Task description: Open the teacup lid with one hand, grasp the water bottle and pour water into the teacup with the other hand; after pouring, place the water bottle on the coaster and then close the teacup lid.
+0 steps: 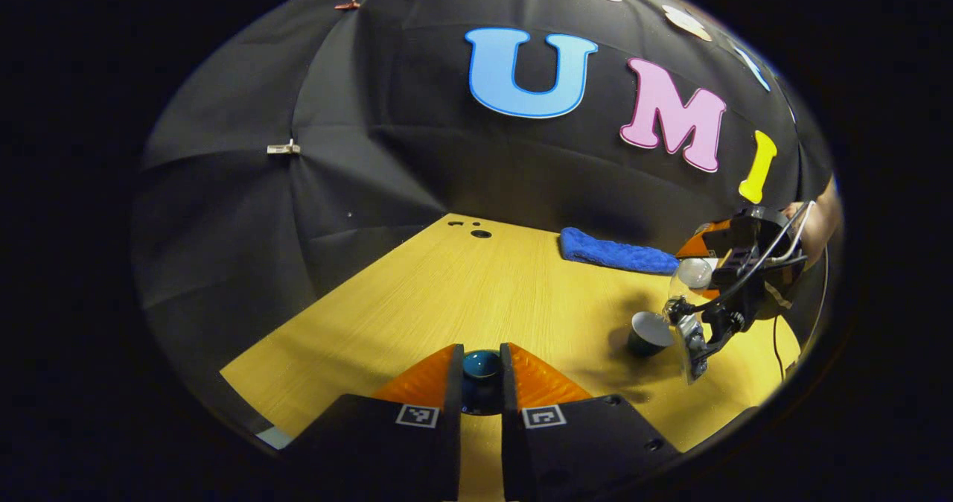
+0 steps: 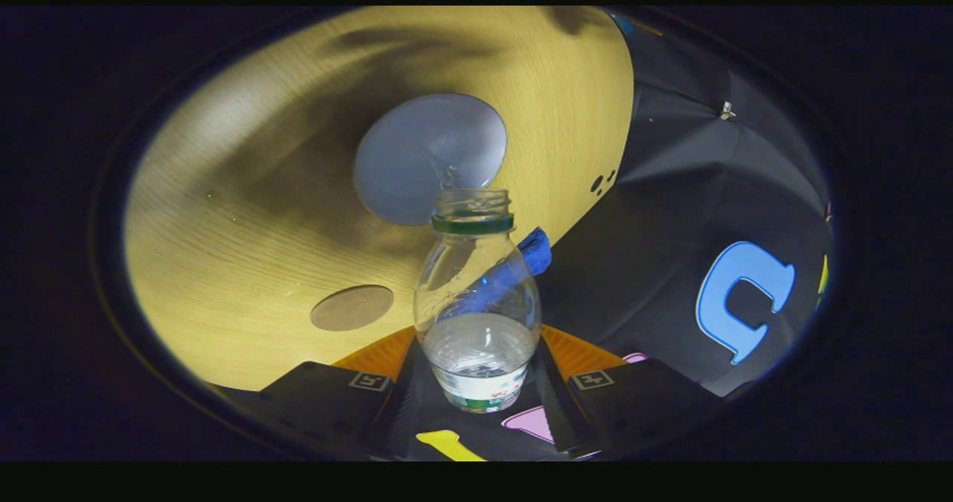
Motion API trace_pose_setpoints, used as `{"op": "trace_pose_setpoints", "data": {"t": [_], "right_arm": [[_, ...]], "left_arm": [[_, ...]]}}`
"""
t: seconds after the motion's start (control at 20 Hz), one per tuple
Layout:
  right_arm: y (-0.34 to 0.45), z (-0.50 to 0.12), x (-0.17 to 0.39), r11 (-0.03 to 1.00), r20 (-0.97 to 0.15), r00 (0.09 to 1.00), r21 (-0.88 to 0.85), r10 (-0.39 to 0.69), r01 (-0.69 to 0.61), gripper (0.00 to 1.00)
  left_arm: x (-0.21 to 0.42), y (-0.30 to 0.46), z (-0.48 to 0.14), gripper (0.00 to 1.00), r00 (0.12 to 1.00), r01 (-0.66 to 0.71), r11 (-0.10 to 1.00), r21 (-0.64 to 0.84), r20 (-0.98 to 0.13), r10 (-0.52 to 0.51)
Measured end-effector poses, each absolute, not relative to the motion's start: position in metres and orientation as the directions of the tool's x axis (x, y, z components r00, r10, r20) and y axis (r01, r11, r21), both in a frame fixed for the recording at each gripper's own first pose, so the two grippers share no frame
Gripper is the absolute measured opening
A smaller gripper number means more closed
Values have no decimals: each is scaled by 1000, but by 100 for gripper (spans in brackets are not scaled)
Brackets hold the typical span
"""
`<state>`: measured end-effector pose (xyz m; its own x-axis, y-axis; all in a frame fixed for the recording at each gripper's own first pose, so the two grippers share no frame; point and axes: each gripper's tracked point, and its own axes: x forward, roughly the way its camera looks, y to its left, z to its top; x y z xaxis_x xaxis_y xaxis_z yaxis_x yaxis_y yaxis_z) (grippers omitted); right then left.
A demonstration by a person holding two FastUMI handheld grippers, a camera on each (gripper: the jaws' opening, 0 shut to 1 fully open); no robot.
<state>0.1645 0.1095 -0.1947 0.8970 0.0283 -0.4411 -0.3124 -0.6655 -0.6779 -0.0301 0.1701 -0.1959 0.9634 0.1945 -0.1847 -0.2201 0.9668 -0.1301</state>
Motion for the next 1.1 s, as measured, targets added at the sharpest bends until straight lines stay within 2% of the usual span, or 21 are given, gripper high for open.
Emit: {"op": "trace_pose_setpoints", "data": {"t": [0.1, 0.25, 0.4, 0.45, 0.6, 0.7, 0.95, 1.0, 1.05, 1.1], "right_arm": [[111, -193, 164, -678, -432, 901, -673, 35, -297, 72], [113, -191, 165, -702, -424, 905, -657, 41, -276, 72], [115, -190, 166, -715, -420, 906, -649, 52, -260, 72], [116, -190, 166, -720, -421, 905, -645, 54, -257, 72], [115, -188, 166, -723, -422, 905, -641, 52, -258, 72], [112, -187, 168, -708, -422, 906, -652, 42, -271, 72], [100, -197, 161, -570, -463, 886, -727, -6, -383, 72], [99, -196, 158, -527, -470, 883, -749, -8, -403, 72], [100, -195, 153, -470, -484, 875, -769, -13, -432, 72], [99, -195, 150, -413, -500, 866, -784, -21, -463, 72]], "left_arm": [[-31, 162, -193, 23, 968, -197, 974, -109, -176, 176], [-29, 153, -189, 27, 974, -174, 980, -96, -166, 157], [-28, 145, -182, 27, 978, -159, 982, -97, -154, 143], [-28, 142, -181, 23, 978, -155, 983, -93, -153, 140], [-27, 139, -180, 29, 979, -152, 985, -75, -149, 140], [-28, 136, -178, 26, 979, -154, 985, -79, -149, 141], [-26, 122, -163, 26, 979, -148, 987, -64, -153, 137], [-26, 117, -155, 27, 980, -144, 987, -73, -148, 132], [-26, 112, -147, 22, 982, -138, 987, -87, -144, 125], [-27, 108, -138, 26, 983, -134, 986, -100, -141, 119]]}}
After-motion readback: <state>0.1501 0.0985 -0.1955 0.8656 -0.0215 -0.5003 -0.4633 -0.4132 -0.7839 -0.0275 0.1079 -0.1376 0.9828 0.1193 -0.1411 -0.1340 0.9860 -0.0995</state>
